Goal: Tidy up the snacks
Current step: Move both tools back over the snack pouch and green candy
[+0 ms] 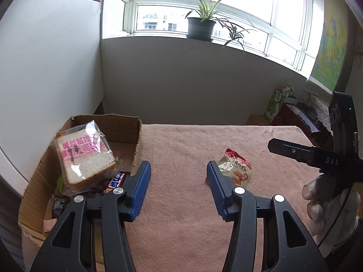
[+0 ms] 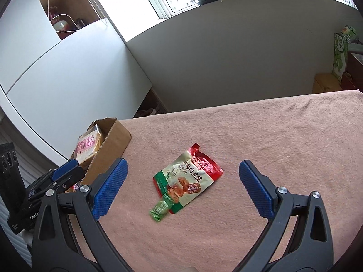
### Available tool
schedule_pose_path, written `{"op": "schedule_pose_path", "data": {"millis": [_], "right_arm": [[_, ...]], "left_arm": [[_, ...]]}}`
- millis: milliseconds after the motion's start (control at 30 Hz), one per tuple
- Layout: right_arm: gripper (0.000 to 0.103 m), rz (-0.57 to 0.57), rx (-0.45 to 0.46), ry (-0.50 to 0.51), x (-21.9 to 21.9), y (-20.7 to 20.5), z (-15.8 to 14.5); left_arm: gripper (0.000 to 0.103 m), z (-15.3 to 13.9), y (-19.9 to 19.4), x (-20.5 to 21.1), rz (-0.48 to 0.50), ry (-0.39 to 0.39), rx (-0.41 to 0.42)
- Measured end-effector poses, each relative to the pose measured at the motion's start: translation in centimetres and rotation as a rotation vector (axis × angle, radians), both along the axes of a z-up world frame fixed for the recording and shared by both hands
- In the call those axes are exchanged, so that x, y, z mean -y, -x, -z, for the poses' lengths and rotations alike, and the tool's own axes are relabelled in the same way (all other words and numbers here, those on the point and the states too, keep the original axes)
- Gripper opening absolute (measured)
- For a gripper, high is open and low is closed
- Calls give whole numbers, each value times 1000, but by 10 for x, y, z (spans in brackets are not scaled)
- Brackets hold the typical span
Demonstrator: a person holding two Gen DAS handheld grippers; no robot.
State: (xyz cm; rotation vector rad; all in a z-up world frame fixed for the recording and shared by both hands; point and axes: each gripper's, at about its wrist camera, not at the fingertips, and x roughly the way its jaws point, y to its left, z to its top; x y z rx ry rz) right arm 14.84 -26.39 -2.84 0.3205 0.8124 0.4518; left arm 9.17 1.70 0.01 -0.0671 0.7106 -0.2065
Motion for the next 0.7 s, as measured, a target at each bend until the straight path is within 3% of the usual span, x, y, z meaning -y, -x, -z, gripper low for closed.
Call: {"op": "schedule_pose_path", "data": {"millis": [167, 333, 600, 700], "right_arm": [[100, 24, -2, -27, 22, 1, 3], [100, 37, -23, -35, 40, 2, 11], [100, 52, -41, -78, 61, 4, 19], [100, 54, -43, -83, 63, 6, 21]], "left_arm": [[50, 18, -20, 28, 50, 45, -85], [50, 42, -46, 52, 69, 42, -175], [50, 63, -77, 45, 28, 156, -281], [50, 72, -84, 49, 33, 148, -306]]}}
